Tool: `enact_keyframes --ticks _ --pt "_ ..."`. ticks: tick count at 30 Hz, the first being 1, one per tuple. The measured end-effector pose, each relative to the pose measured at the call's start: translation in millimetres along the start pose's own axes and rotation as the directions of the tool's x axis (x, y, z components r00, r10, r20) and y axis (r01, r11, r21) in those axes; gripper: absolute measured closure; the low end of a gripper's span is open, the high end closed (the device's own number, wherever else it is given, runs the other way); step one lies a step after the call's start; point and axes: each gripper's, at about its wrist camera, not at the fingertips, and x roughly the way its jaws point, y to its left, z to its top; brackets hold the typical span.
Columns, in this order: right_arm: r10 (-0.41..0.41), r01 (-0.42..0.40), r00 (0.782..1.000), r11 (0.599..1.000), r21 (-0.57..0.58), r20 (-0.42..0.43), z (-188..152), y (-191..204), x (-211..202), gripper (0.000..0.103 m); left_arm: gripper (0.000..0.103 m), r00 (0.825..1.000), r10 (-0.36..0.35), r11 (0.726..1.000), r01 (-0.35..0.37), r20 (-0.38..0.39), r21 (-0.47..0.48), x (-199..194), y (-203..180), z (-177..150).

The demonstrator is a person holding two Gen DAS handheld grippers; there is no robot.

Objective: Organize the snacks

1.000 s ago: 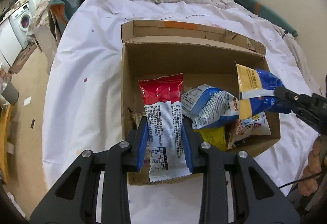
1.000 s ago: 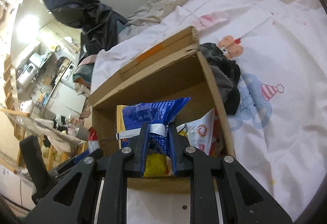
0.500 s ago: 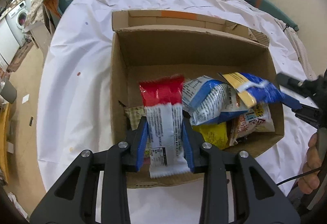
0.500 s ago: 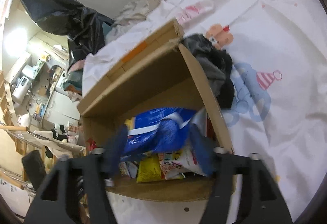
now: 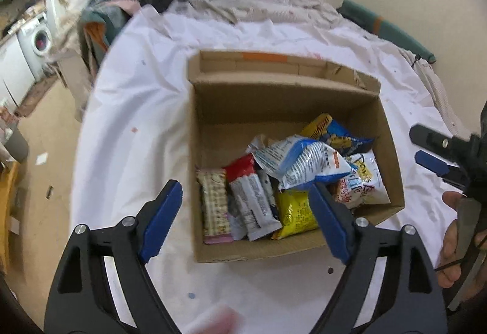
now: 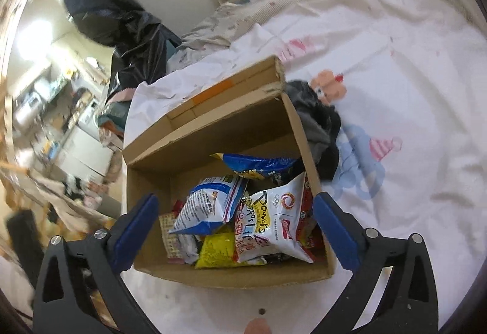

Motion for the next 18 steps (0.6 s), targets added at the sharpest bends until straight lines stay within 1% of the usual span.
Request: enact_keyframes --ticks 4,8,11,18 --pt "-0.06 0.067 0.997 0.99 -0.124 0.055 -9.4 22.0 -16.1 0.0 0.02 0.998 0.034 0.999 -0.033 0.053 -0.029 -20.4 8.8 -8.3" --pt "-0.105 0.124 0.989 0.971 -0.204 0.1 -24.4 35.3 -33.4 0.0 0.02 0.993 0.069 0.998 -0.068 0.096 -0.014 -38.7 8.2 -17.9" --pt "-0.148 0.172 0.982 0.956 -0.237 0.116 -35.4 37.6 -43.5 0.0 0.02 0.987 0.098 0.995 -0.097 0.128 -0.014 -52.1 8.6 -24.9" --pt "-0.192 0.225 0.971 0.938 -0.263 0.144 -59.4 38.8 -64.5 0.0 0.02 0.988 0.087 0.996 -0.087 0.129 -0.005 -65.5 3.0 -41.8"
